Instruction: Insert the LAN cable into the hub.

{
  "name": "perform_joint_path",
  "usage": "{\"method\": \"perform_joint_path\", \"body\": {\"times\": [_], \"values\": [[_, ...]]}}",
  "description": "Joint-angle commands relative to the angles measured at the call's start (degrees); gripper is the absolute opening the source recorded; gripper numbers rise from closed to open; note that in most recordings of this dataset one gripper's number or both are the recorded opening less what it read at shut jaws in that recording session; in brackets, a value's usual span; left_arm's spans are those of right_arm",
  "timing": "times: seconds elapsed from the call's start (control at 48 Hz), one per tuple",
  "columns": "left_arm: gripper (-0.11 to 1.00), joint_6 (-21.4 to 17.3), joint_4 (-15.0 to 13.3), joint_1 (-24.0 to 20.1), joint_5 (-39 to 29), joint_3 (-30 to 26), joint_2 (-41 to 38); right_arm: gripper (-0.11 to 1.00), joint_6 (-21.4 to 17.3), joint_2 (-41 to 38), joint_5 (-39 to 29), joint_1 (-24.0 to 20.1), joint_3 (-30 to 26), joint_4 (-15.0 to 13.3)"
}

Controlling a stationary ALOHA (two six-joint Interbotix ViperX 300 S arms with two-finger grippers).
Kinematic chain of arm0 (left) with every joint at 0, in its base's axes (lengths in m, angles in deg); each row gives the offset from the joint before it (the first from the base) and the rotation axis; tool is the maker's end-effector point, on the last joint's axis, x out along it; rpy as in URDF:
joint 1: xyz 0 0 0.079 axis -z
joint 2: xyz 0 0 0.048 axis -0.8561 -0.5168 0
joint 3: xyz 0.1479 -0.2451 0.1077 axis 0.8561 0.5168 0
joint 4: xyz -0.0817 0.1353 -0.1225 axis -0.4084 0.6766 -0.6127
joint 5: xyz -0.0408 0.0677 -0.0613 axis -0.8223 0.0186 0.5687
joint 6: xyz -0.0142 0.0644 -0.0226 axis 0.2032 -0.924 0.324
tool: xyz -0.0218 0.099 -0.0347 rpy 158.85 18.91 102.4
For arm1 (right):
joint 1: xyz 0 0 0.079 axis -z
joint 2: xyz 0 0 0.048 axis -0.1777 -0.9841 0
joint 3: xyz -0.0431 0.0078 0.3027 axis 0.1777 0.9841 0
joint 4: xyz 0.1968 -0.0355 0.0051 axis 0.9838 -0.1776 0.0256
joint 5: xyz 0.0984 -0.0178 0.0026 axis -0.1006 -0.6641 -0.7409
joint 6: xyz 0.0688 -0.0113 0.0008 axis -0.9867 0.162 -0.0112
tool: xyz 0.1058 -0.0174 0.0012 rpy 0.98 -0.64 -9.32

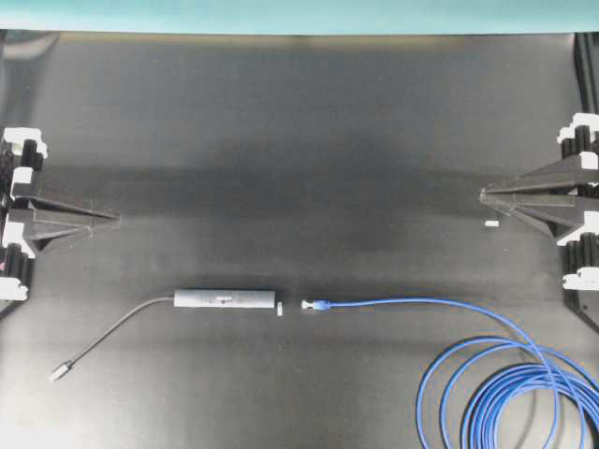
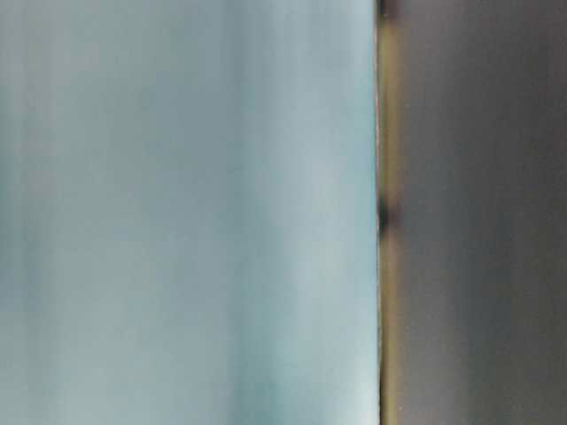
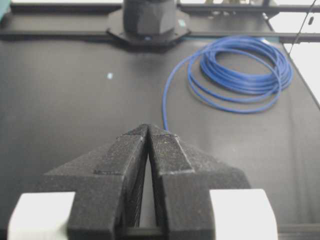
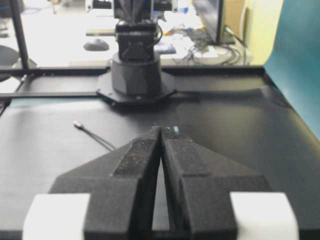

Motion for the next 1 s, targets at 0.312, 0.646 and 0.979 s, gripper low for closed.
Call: {"method": "perform_joint_path", "body": {"times": [0.312,0.646,0.979], "values": [[0.0,0.6,2.5,0.7,-8.2,-7.2,-4.3,0.0,-3.7,-7.6,-25.3,0.3,-12.1,5.4],[0.0,0.5,2.5,2.4,-15.5,-8.8,-7.9,0.0,-3.3,-20.6,-32.1,-2.2,-17.0,5.3],[0.39,7.0,2.5,2.8,-11.9,-7.1,-16.1,0.1,-3.1,-28.8,-32.5,-2.6,-20.9,2.7]]}}
